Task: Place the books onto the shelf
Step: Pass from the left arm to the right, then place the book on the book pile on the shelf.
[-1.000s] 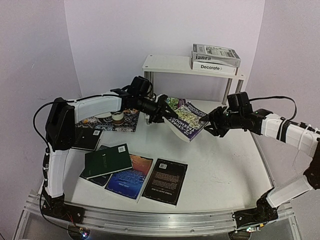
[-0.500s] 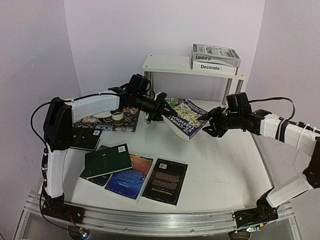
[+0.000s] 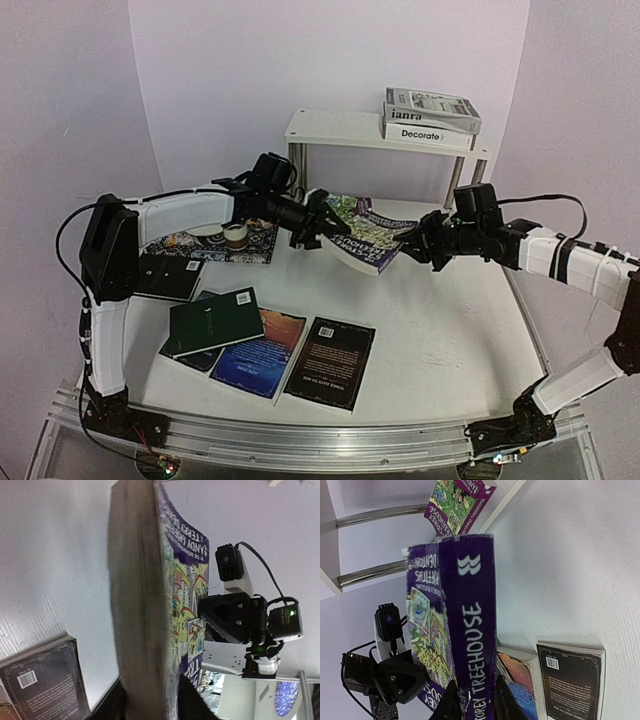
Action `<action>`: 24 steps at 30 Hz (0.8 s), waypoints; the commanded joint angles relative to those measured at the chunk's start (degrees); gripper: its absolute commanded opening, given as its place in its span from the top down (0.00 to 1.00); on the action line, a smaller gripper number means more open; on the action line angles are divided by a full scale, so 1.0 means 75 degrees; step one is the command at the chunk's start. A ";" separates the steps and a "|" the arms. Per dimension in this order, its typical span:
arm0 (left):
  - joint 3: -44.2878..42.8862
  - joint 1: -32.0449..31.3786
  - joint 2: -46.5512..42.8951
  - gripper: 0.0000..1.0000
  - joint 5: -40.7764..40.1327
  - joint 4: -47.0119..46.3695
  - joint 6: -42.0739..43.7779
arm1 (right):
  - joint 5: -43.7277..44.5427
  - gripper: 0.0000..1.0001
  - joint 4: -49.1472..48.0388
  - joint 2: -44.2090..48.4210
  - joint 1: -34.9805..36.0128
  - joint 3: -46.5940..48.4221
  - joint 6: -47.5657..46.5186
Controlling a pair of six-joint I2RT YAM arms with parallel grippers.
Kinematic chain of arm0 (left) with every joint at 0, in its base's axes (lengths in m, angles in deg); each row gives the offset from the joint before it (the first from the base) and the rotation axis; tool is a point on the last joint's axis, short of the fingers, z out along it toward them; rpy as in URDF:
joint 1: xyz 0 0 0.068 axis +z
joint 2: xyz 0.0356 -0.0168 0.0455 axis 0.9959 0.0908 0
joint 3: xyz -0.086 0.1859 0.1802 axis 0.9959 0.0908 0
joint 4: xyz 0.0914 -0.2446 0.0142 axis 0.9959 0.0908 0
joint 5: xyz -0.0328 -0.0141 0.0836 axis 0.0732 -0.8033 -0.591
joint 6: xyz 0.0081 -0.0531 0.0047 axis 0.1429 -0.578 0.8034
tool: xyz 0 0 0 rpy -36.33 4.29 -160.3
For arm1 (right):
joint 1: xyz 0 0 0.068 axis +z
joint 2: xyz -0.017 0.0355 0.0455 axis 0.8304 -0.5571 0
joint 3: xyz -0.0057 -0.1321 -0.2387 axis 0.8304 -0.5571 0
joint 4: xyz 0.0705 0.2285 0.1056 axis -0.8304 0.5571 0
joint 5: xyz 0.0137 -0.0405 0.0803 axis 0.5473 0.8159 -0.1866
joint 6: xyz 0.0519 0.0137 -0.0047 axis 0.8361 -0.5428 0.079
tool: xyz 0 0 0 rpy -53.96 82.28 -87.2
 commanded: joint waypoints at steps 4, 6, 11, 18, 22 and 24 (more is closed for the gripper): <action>0.0283 -0.0028 -0.1426 0.26 -0.1645 0.0616 0.1309 | -0.0248 1.00 -0.0193 0.0028 -0.0005 0.0012 0.0020; 0.0181 -0.0018 -0.1587 0.21 -0.2529 0.1453 0.1911 | -0.0201 1.00 -0.0184 -0.0058 -0.0053 0.0071 0.0085; 0.0713 -0.0019 -0.2420 0.17 -0.4330 0.2054 0.2411 | 0.0169 1.00 -0.0230 -0.0459 -0.0090 0.0429 0.0434; 0.1014 -0.0018 -0.3321 0.18 -0.5276 0.2271 0.2499 | 0.2286 1.00 -0.0483 -0.0141 -0.0096 0.0794 0.0326; 0.1335 -0.0018 -0.3920 0.20 -0.5917 0.2290 0.2740 | 0.3595 1.00 -0.1462 -0.0063 -0.0081 0.0623 0.0122; 0.1506 -0.0018 -0.4162 0.20 -0.6235 0.2290 0.2857 | 0.4086 1.00 -0.2228 -0.0250 -0.0075 0.0543 0.0249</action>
